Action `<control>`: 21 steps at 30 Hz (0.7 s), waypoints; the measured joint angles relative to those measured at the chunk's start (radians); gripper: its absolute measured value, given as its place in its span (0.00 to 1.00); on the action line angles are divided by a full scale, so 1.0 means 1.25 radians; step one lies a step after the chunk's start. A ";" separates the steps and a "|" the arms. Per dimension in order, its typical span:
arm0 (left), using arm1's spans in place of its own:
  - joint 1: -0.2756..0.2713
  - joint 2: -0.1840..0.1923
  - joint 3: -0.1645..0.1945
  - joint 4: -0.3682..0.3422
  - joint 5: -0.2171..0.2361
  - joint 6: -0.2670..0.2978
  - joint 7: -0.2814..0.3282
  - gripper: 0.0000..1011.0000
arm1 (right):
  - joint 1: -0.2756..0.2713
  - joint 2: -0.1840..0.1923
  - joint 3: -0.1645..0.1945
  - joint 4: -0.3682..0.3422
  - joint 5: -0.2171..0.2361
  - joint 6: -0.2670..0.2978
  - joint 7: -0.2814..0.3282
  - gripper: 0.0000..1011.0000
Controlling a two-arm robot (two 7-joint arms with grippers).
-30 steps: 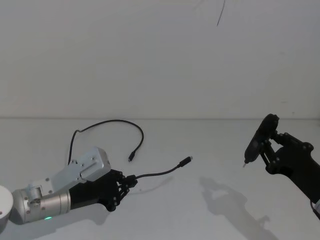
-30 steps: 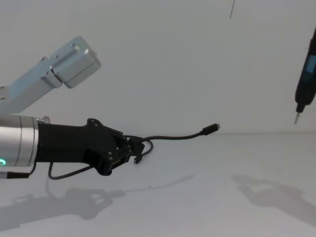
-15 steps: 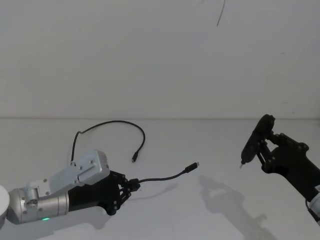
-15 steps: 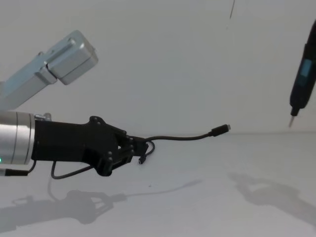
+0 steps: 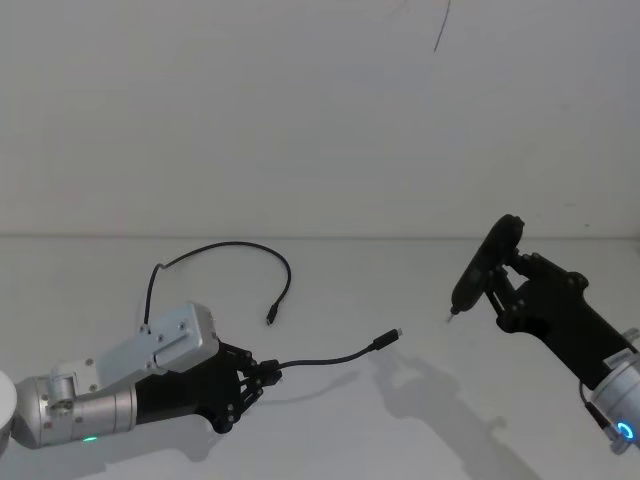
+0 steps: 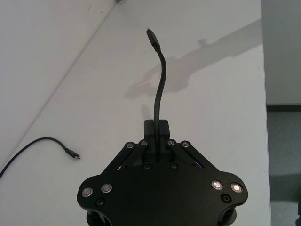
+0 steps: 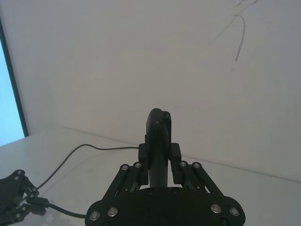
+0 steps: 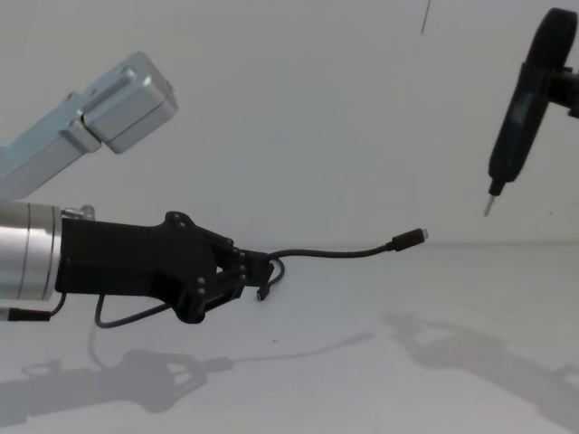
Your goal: Pick up the data cable with the one hand.
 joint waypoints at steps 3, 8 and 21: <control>0.000 0.001 0.000 0.000 0.000 -0.001 -0.001 0.05 | 0.007 -0.004 -0.006 0.007 0.003 -0.002 0.003 0.27; -0.001 0.001 0.001 -0.001 -0.001 -0.002 -0.003 0.05 | 0.021 -0.013 -0.019 0.021 0.010 -0.008 0.009 0.27; -0.001 0.002 0.001 -0.001 -0.002 -0.003 -0.005 0.05 | 0.036 -0.028 -0.043 0.039 0.022 -0.013 0.010 0.27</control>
